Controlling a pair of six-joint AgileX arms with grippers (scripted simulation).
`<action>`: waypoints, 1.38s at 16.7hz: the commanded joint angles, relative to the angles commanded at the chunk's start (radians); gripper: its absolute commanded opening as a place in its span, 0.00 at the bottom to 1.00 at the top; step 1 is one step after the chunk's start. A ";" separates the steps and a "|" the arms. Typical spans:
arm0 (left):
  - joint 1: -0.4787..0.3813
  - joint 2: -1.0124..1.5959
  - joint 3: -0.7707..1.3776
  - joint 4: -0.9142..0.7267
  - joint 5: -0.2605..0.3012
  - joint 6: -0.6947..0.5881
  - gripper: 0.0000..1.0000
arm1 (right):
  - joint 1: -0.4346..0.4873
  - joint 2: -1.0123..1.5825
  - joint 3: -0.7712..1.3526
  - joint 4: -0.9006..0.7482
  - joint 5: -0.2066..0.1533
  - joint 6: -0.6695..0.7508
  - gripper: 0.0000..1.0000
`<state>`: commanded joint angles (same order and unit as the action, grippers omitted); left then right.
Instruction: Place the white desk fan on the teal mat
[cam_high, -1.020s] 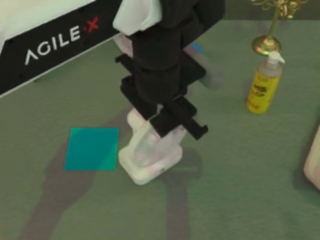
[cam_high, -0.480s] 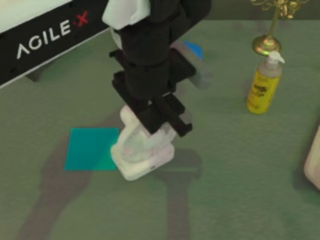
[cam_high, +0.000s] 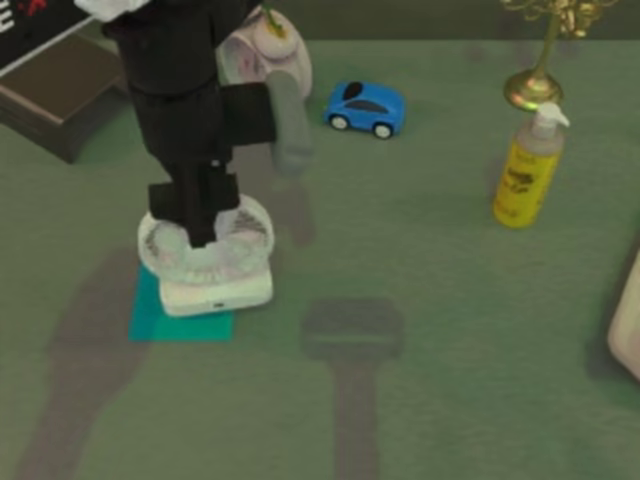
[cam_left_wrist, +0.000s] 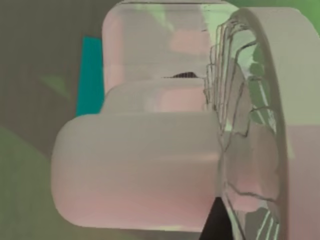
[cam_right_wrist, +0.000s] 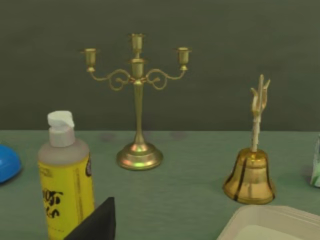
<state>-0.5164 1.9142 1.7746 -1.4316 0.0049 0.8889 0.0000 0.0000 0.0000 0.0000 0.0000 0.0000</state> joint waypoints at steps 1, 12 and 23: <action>0.029 -0.012 -0.017 0.006 0.000 0.073 0.00 | 0.000 0.000 0.000 0.000 0.000 0.000 1.00; 0.128 -0.053 -0.082 0.032 0.000 0.299 0.00 | 0.000 0.000 0.000 0.000 0.000 0.000 1.00; 0.138 -0.046 -0.204 0.163 0.001 0.303 0.08 | 0.000 0.000 0.000 0.000 0.000 0.000 1.00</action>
<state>-0.3785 1.8681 1.5707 -1.2682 0.0056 1.1916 0.0000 0.0000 0.0000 0.0000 0.0000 0.0000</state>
